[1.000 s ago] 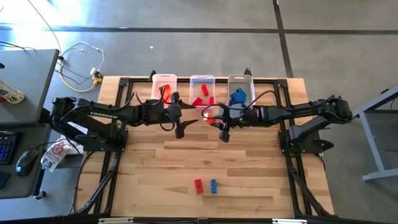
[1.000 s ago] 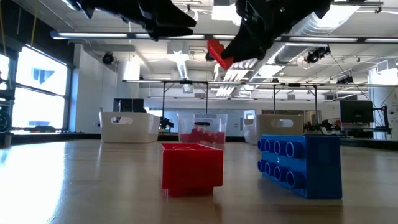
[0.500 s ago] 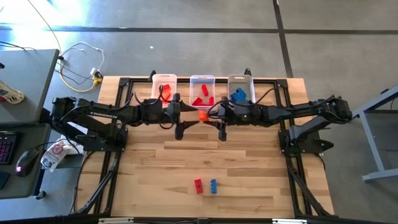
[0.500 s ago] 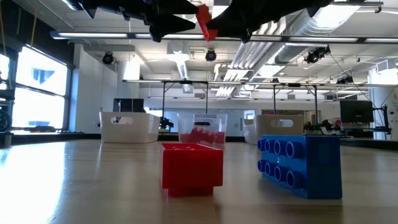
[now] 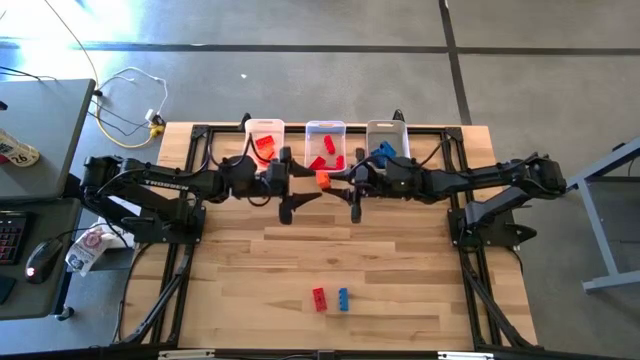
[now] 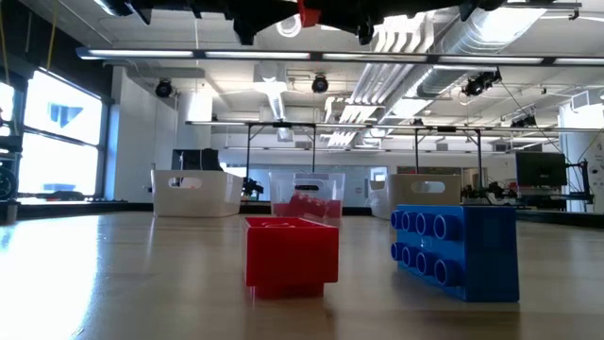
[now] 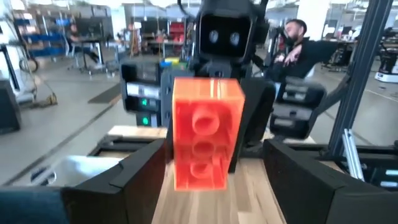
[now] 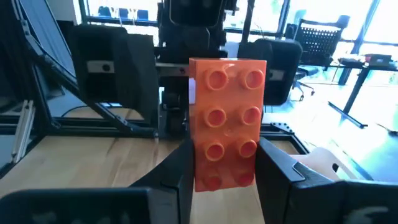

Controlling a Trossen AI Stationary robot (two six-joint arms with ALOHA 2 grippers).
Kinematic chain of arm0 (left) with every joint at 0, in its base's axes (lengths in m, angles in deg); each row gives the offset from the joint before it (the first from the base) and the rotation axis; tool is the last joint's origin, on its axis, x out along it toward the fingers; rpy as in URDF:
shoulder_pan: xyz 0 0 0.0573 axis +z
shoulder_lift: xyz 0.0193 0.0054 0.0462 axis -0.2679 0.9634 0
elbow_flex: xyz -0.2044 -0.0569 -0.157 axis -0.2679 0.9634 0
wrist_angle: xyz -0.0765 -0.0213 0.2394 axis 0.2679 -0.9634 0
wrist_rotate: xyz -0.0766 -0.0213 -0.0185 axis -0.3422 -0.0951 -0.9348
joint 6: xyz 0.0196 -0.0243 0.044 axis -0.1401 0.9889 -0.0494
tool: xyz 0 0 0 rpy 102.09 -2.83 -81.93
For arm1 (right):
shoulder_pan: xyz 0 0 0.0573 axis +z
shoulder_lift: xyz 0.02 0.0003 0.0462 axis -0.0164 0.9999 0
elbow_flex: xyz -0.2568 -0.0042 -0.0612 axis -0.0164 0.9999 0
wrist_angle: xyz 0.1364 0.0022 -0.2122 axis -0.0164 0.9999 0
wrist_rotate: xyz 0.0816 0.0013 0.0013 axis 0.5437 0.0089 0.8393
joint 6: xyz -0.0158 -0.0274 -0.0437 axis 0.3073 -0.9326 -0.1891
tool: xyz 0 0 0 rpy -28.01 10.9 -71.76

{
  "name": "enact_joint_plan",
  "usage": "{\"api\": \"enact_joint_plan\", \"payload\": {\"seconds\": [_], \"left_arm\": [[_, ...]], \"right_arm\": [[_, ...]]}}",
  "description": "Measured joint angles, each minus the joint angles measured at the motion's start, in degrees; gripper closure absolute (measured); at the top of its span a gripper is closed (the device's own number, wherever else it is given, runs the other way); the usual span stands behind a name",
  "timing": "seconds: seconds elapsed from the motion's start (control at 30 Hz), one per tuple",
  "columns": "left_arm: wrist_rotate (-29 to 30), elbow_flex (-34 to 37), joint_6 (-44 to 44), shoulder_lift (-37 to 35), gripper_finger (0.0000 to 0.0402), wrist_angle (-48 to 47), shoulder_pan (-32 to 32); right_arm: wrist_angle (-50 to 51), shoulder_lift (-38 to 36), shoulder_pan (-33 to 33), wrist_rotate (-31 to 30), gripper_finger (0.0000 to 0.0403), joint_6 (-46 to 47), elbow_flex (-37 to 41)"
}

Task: Sort & place blocks by color
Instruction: Put the orange game piece into the white bin

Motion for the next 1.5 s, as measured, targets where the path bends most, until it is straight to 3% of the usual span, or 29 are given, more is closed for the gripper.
{"api": "enact_joint_plan", "payload": {"seconds": [0.3,0.47,0.83,1.27,1.5], "left_arm": [[0.00,-0.01,-0.51,0.00,0.0149,7.29,0.16],[-0.04,-0.01,-0.51,0.00,0.0149,7.37,1.23],[-1.62,-0.01,-0.51,0.02,0.0149,10.34,1.99],[-2.05,-4.21,-0.72,4.90,0.0150,9.54,2.64],[-1.53,-4.21,-0.12,4.90,0.0204,7.28,2.95]], "right_arm": [[-2.20,0.04,-0.26,0.12,0.0297,1.72,0.00],[-4.09,0.07,-0.26,3.04,0.0297,2.17,0.00],[-4.54,0.11,-0.39,3.37,0.0297,2.02,0.00],[-3.27,0.11,-0.39,2.96,0.0297,1.58,0.00],[-1.81,0.11,-0.81,2.57,0.0297,1.59,0.00]]}}
